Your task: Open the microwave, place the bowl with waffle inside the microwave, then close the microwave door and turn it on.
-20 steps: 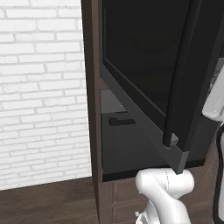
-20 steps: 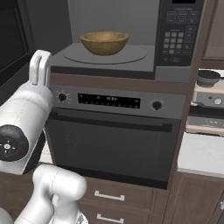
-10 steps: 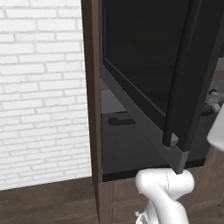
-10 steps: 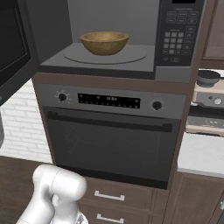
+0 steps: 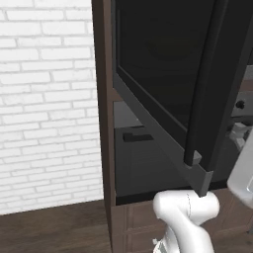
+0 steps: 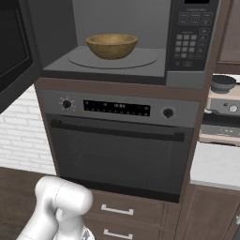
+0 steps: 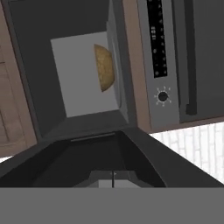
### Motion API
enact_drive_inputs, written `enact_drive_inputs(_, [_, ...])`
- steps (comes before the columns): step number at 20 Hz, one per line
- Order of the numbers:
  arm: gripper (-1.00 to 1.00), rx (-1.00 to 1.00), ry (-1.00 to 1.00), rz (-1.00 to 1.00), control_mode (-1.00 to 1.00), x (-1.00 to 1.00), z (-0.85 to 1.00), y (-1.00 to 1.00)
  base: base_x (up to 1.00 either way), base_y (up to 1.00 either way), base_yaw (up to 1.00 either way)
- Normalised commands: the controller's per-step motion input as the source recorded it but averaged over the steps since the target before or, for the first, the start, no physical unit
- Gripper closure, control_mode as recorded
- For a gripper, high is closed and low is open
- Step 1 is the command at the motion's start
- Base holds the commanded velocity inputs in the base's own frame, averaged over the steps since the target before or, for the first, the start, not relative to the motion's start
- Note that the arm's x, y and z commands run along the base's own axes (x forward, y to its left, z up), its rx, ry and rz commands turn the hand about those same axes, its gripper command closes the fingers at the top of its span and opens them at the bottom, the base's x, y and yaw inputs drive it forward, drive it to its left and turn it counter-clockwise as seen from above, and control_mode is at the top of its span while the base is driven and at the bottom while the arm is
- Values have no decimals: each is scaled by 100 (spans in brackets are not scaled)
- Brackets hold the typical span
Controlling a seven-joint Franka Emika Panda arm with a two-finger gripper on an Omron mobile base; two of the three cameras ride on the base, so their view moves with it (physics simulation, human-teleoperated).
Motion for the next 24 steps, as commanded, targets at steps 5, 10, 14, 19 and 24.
enact_drive_inputs(5, [100, -5, 0, -15, -100, -5, 0, 50, 0, 0, 0])
enact_drive_inputs(10, [100, -5, 0, -17, -100, -6, 0, 43, 0, 0, 0])
enact_drive_inputs(14, [100, -5, 0, -19, -100, -2, -3, 46, 0, 0, 0])
enact_drive_inputs(19, [100, -2, -10, -24, -100, -51, 0, 30, 0, 0, 0])
enact_drive_inputs(24, [100, -6, -11, -11, -100, -100, 0, 44, 0, 0, 0])
